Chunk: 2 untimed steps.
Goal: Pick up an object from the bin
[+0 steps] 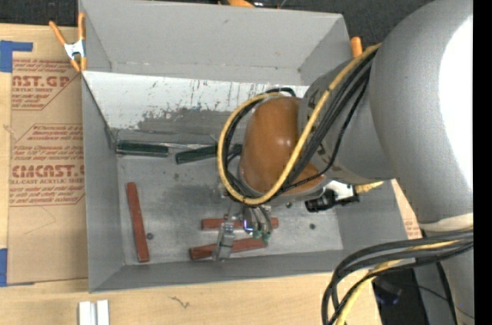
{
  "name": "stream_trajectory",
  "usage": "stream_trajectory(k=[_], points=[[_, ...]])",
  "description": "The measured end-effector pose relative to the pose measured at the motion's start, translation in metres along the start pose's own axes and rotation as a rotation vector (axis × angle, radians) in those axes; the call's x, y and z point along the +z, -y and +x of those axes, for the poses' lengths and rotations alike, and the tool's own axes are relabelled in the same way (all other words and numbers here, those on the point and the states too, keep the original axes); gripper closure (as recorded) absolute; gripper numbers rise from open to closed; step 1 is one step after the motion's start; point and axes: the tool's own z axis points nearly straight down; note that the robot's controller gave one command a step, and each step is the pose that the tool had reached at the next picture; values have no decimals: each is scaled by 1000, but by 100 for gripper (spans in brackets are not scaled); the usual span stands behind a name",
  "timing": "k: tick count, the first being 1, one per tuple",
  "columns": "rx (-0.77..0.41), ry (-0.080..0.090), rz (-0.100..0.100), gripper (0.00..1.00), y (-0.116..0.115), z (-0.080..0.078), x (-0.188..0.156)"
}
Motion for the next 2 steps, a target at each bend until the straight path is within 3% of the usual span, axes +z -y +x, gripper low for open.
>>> stream_trajectory(k=[1,2], points=[[24,-1,1,0,12,-1,1],[212,-5,2,0,12,-3,31]])
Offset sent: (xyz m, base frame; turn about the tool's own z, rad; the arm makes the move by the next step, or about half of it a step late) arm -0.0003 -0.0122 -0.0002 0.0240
